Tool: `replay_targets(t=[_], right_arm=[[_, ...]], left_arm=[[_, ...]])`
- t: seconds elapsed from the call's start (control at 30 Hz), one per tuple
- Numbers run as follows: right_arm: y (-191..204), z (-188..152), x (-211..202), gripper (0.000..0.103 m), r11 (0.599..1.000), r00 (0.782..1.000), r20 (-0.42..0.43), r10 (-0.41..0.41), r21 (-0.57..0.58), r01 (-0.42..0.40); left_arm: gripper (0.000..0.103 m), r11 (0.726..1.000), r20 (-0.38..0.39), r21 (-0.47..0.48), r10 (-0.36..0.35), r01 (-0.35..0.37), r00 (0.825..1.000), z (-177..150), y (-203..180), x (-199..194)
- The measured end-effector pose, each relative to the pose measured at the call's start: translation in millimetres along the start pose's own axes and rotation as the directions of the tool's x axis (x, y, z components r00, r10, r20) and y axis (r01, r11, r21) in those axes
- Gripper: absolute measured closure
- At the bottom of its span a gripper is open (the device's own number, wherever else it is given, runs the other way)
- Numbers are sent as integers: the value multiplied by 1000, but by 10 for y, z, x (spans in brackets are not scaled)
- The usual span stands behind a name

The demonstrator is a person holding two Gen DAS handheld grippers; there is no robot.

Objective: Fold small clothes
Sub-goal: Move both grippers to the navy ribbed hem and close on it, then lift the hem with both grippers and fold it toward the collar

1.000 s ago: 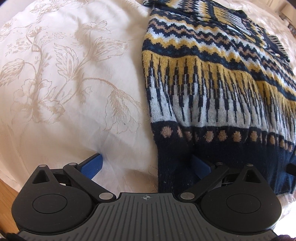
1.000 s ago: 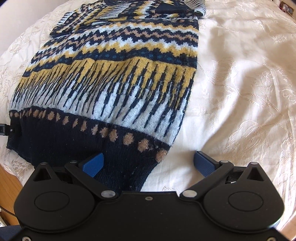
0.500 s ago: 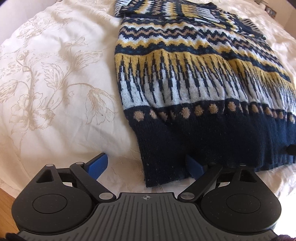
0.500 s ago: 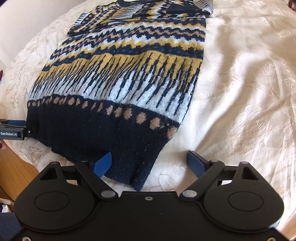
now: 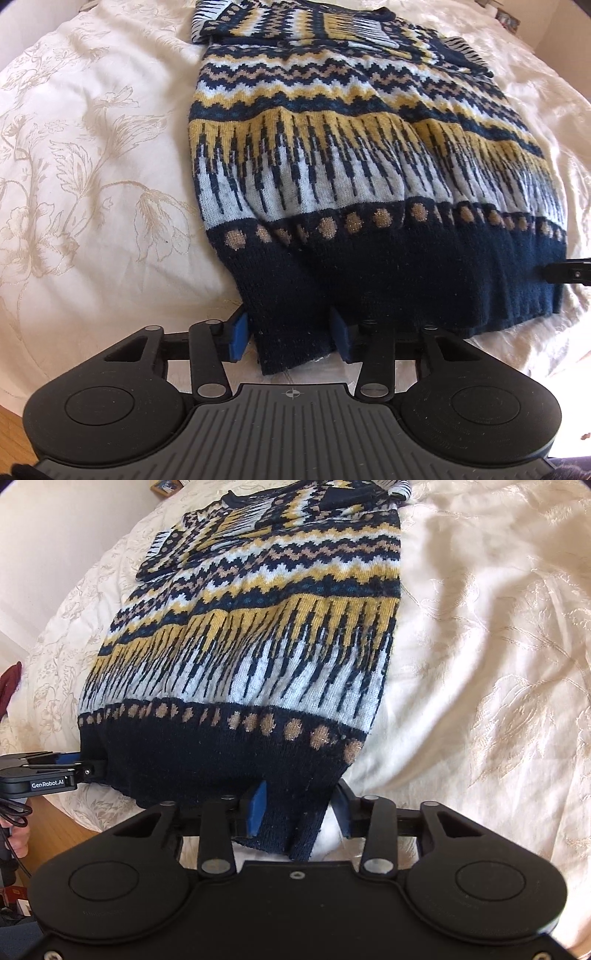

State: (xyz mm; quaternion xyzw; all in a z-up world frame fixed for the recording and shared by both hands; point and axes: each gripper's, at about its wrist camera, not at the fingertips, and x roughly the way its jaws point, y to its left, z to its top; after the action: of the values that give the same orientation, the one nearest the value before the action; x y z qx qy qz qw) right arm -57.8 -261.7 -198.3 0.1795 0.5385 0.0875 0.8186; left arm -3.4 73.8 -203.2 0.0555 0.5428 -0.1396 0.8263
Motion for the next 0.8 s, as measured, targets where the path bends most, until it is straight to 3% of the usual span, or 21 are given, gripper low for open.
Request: replay_targets(t=[0.07,0.17,0.5,0.8], right_arm=[[-5,17,-9,81,1000,1000,-5,16,6,-16],[-25,65,-73,89,999,999,2,44,23,-44],[102,385,-483,91,993,987,111,119,5,-120],[140,1070,-674,91,984,951,274,143,60,-166]], left_arm=[[80,1000,-8,-11,-22,22,1000,42,-10,45],[92,999,-7,-33,-41,41,999,113,-7,27],[94,988,108,-105,-100,111,989,473,137,-446],[98,982,274,-121,-108,146,956,1279,317,-746]])
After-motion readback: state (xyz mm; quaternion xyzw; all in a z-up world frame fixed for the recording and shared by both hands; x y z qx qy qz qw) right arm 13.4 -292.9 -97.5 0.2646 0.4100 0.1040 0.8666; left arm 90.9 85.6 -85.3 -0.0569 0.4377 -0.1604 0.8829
